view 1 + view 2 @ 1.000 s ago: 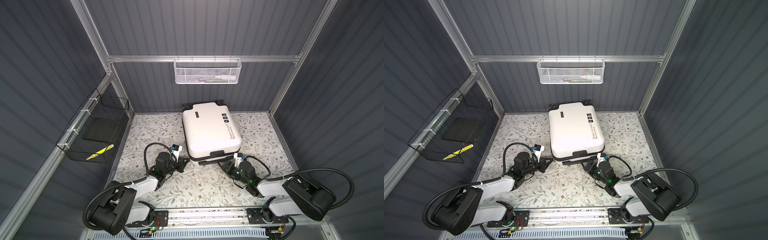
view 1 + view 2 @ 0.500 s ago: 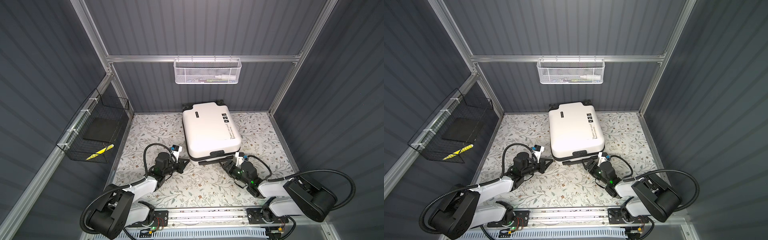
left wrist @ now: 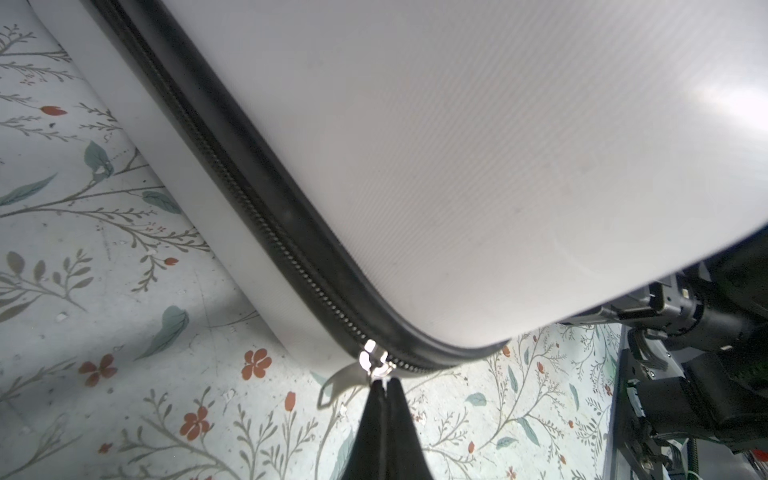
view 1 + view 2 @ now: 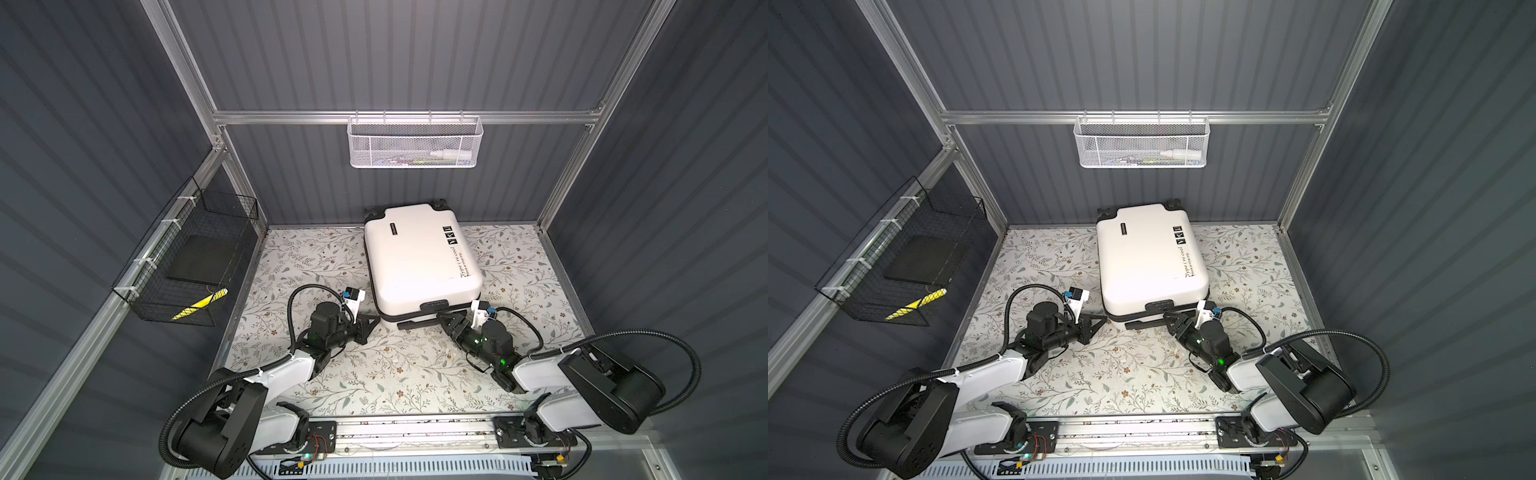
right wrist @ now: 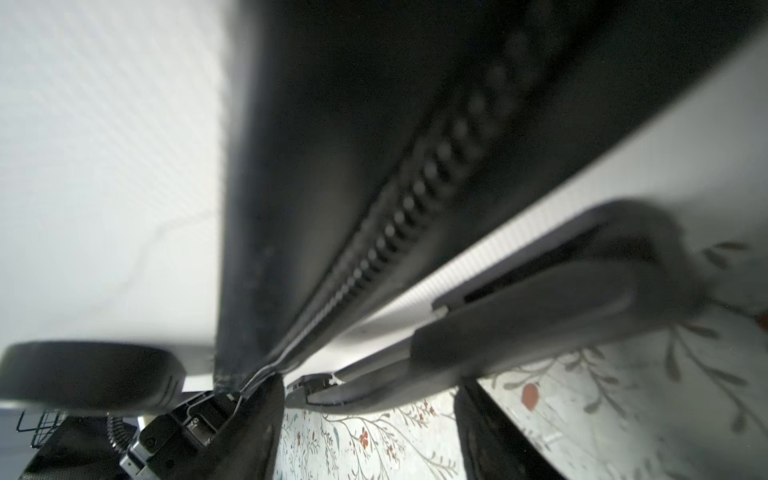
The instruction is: Pack the luggage
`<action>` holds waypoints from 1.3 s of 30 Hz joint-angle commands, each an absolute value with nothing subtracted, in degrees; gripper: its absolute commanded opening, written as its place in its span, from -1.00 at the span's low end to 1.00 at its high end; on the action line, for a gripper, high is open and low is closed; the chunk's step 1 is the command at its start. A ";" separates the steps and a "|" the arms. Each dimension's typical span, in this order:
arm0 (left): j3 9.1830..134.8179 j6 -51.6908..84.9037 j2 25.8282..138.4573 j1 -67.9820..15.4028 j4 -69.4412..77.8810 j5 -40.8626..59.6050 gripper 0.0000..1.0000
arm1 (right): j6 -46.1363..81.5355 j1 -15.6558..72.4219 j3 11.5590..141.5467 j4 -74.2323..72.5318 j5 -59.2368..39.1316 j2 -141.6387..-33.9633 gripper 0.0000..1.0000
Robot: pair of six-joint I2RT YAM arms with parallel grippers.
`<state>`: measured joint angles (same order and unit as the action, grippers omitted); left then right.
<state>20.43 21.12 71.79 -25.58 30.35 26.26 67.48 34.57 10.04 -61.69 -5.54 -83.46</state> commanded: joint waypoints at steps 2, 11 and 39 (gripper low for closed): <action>21.45 19.78 72.29 -26.02 29.79 27.45 -1.00 | 67.08 34.51 12.39 -62.60 -6.28 -85.78 0.19; 20.75 19.86 73.53 -26.02 31.01 27.51 -1.00 | 67.16 34.54 11.76 -65.30 -6.69 -88.73 -0.06; 17.82 20.76 67.95 -26.98 30.87 28.63 -1.00 | 67.18 34.51 11.73 -68.36 -7.55 -92.55 -1.00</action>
<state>19.35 21.17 69.69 -26.41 30.87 27.33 71.61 34.15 11.05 -68.95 -6.02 -91.48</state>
